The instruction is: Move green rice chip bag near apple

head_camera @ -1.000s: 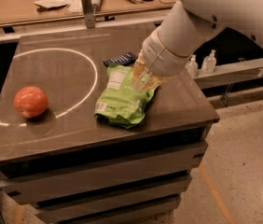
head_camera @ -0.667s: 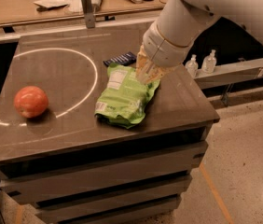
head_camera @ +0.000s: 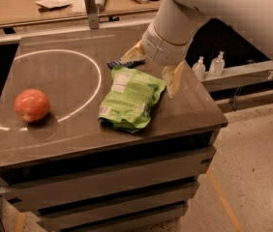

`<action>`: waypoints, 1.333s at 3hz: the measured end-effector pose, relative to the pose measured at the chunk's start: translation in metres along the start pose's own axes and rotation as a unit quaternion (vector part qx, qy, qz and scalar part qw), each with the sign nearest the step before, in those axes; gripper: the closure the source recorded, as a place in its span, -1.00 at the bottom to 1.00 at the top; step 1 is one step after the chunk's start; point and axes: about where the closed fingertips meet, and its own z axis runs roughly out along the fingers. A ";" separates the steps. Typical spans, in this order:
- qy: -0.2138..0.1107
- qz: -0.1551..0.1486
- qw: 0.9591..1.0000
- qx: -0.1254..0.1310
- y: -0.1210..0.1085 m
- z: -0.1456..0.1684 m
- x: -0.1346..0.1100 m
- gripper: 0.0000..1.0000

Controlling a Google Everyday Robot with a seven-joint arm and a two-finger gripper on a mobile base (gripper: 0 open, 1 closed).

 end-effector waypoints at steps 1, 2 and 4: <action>0.003 -0.028 0.999 -0.020 -0.009 0.026 0.000 -1.00; 0.000 -0.049 0.998 -0.044 -0.017 0.044 -0.003 -1.00; -0.020 -0.082 0.993 -0.088 -0.028 0.081 -0.022 -1.00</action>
Offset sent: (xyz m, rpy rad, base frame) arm 0.0271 0.0424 -0.0521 -0.1645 0.0482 0.1222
